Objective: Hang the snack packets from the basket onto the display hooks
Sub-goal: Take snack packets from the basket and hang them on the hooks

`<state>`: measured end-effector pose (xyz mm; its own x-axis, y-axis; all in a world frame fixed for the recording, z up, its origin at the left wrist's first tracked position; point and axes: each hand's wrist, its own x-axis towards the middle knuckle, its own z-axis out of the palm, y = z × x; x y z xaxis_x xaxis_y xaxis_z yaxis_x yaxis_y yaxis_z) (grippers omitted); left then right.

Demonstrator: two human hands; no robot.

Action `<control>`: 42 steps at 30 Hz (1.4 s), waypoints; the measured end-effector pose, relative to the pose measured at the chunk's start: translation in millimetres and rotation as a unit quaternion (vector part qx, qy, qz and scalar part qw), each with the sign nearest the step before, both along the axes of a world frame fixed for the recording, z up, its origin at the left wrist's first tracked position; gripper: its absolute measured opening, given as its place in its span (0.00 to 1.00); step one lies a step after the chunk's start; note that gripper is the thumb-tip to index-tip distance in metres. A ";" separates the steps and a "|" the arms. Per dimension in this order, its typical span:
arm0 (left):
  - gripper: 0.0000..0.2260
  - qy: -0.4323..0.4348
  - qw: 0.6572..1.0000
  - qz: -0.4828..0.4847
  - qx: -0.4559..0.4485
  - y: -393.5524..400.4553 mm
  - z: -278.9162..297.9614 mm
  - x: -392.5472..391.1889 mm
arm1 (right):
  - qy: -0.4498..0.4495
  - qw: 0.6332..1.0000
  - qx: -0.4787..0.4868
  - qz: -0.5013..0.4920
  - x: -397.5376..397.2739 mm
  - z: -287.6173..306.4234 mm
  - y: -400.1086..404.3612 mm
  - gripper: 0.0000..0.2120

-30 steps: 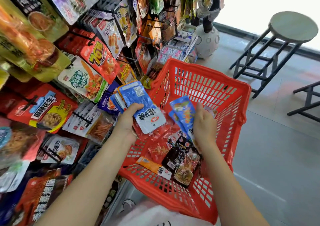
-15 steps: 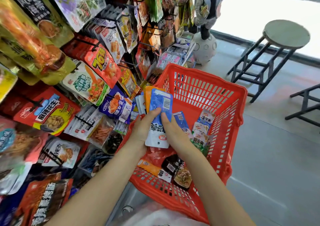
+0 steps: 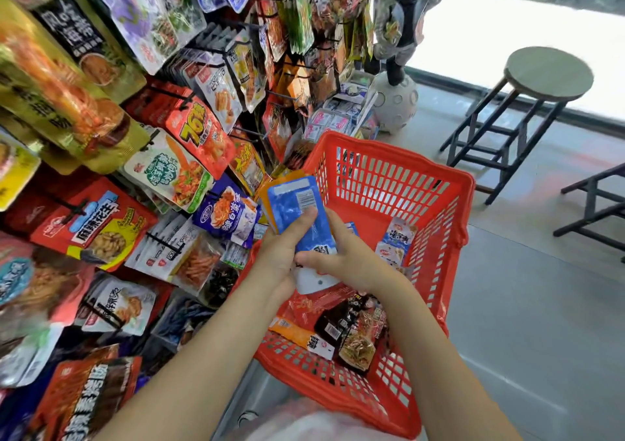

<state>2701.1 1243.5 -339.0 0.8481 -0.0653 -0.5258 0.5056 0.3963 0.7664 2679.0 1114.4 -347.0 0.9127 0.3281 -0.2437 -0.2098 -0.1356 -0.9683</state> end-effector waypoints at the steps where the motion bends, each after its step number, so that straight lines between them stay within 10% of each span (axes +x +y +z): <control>1: 0.08 0.021 1.000 0.017 -0.010 0.0 -0.5 2.3 | -0.004 1.000 -0.001 -0.008 2.4 -0.8 0.1 0.33; 13: 0.28 0.066 0.988 0.136 -0.013 -22.0 -15.8 16.8 | 0.113 0.867 0.297 -0.383 -9.3 -18.3 35.7 0.32; 22: 0.41 0.057 0.989 0.131 0.026 -29.6 -21.8 6.8 | 0.124 0.886 0.279 -0.349 0.5 -25.5 19.5 0.23; 30: 0.16 0.061 0.996 0.058 0.031 -33.2 -17.4 14.3 | 0.119 0.867 0.337 -0.348 7.1 -26.2 8.7 0.16; 34: 0.36 0.000 0.998 0.029 0.051 -11.5 -14.0 21.9 | 0.083 0.903 0.258 -0.335 13.5 -27.1 -23.8 0.19; 36: 0.45 -0.119 0.957 -0.033 0.261 6.6 -10.0 25.5 | 0.064 0.933 0.183 -0.304 14.9 -27.8 -39.3 0.20; 39: 0.46 -0.316 0.743 -0.274 0.523 24.7 13.6 40.9 | 0.033 0.970 0.078 -0.227 14.0 -23.3 -55.9 0.22; 42: 0.48 -0.193 0.668 -0.518 0.499 23.1 38.4 54.9 | 0.009 0.991 0.041 -0.127 13.0 -14.8 -57.0 0.26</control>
<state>2756.0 1266.6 -300.6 0.7048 -0.5022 -0.5011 -0.1988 -0.8178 0.5401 2692.0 1057.5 -361.9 0.9638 0.1081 -0.2437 -0.2454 0.0024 -0.9694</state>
